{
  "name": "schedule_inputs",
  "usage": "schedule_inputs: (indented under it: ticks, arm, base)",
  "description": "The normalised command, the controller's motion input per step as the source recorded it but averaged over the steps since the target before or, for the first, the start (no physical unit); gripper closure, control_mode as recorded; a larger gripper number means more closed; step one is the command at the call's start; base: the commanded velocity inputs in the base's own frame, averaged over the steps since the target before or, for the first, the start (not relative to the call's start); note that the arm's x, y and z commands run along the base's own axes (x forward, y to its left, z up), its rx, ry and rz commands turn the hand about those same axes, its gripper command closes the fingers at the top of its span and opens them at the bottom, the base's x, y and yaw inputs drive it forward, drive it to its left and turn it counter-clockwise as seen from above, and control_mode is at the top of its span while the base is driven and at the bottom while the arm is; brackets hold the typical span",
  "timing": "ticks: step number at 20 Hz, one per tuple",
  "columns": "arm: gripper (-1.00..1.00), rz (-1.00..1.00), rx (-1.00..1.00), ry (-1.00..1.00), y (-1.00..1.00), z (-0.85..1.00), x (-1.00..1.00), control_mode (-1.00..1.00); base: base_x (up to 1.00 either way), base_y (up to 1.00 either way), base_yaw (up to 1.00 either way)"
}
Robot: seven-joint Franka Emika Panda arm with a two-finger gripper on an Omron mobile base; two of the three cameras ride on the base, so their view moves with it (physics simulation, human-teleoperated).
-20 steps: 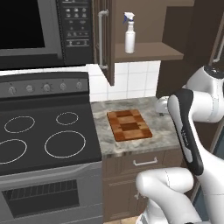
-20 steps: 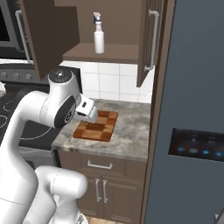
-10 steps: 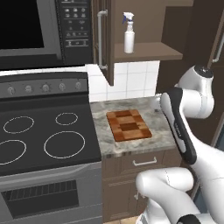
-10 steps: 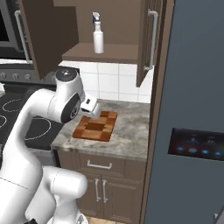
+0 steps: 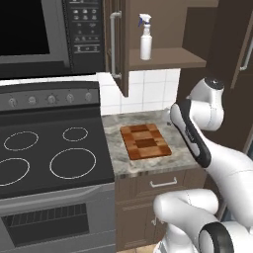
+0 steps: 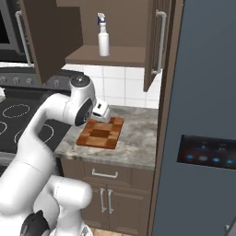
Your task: Move the cutting board and knife to the sink. Then move spray from the cabinet to the counter.
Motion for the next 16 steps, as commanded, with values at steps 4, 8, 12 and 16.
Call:
schedule_inputs:
  ticks: [4, 8, 12, 16]
  arm:
    - [-1.0, 0.03, 0.0, 0.0, 0.0, -0.28, 0.46, -1.0]
    - [-1.0, 0.02, 0.0, 0.0, 0.0, -0.34, 0.6, -1.0]
    - [-1.0, 0.01, 0.0, 0.0, 0.0, -0.34, 0.7, -1.0]
    - [-1.0, 0.01, 0.0, 0.0, 0.0, -0.26, 0.7, -1.0]
  base:
    - [0.0, 0.0, 0.0]
    - [0.0, 0.0, 0.0]
    - [0.0, 0.0, 0.0]
    - [0.0, 0.0, 0.0]
